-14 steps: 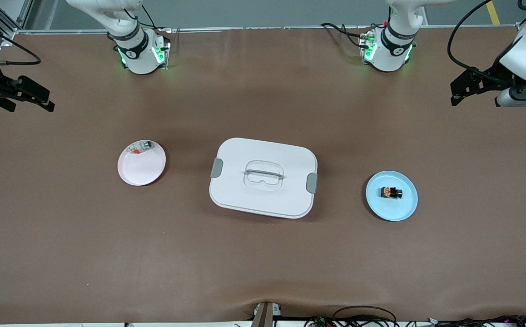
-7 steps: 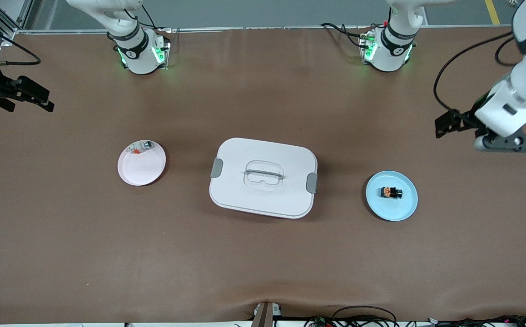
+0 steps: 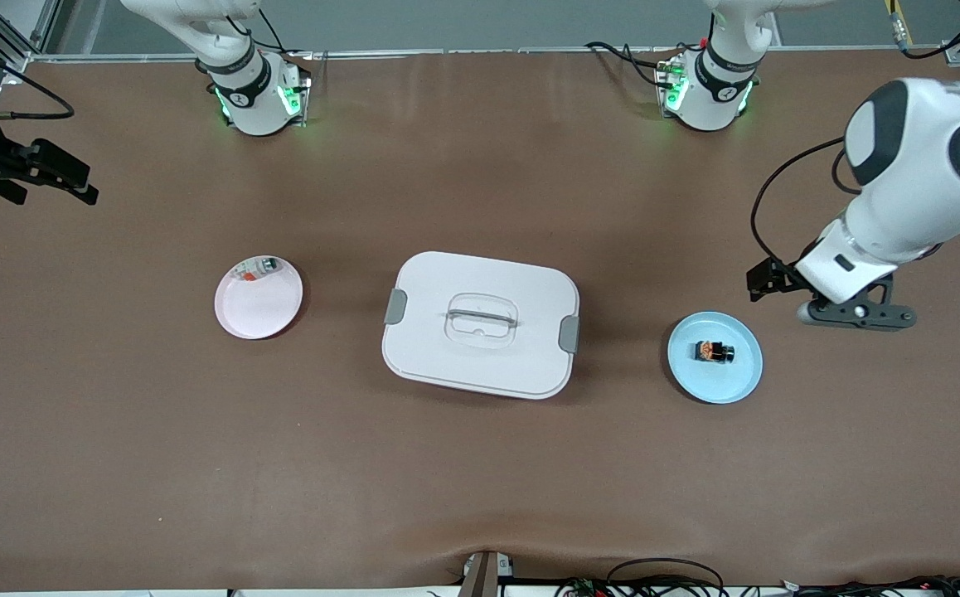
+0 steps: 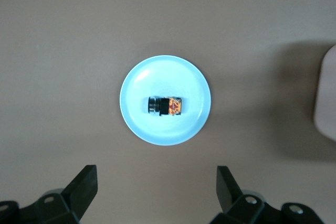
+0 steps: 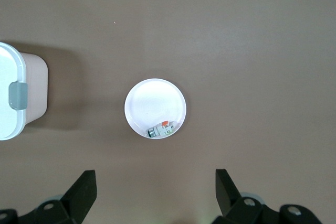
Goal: Transfer orange switch to right arm and place
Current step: 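Move the left gripper down over the switch on the blue plate, then close the left gripper on the black-and-orange switch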
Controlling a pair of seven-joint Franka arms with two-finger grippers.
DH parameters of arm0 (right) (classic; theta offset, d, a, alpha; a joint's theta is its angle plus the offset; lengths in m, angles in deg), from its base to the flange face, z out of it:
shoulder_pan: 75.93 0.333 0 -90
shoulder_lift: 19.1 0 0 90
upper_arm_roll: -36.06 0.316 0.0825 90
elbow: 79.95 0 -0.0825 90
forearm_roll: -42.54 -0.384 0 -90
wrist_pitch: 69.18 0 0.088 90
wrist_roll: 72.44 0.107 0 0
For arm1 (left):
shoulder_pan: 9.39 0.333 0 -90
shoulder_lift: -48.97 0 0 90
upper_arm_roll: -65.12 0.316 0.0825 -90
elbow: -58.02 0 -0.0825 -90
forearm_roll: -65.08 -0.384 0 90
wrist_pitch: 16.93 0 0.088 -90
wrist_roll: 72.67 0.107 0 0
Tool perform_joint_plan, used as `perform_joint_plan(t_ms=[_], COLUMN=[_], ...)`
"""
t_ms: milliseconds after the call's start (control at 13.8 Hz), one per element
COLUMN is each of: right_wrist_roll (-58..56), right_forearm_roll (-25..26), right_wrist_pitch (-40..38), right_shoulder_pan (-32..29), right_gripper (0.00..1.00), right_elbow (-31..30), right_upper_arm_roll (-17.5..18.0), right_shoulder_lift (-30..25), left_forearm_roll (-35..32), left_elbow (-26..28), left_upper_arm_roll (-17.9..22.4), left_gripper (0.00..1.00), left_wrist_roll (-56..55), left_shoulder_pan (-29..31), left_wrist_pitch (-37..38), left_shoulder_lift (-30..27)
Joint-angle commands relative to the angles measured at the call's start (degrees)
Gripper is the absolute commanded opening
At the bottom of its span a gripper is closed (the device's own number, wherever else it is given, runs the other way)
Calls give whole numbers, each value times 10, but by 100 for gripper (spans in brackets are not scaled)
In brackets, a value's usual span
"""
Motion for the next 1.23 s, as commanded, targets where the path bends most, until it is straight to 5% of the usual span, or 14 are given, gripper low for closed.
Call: perform_joint_plan(t_ms=[0, 361, 1156], right_wrist_roll=[6, 6, 6], right_forearm_roll=[5, 5, 5], right_wrist_pitch=[3, 3, 4], right_shoulder_pan=[-10, -10, -8], right_gripper=[100, 100, 100], right_elbow=[-10, -11, -12], right_upper_arm_roll=[9, 8, 9], right_shoulder_lift=[-13, -14, -14], left_forearm_roll=[-17, -31, -70], left_elbow=[24, 70, 71], left_upper_arm_roll=[-2, -1, 1], left_gripper=[100, 100, 100], left_wrist_roll=[31, 40, 39], left_shoulder_pan=[2, 2, 5], left_wrist_pitch=[-58, -200, -269], left_shoulder_lift=[26, 90, 191])
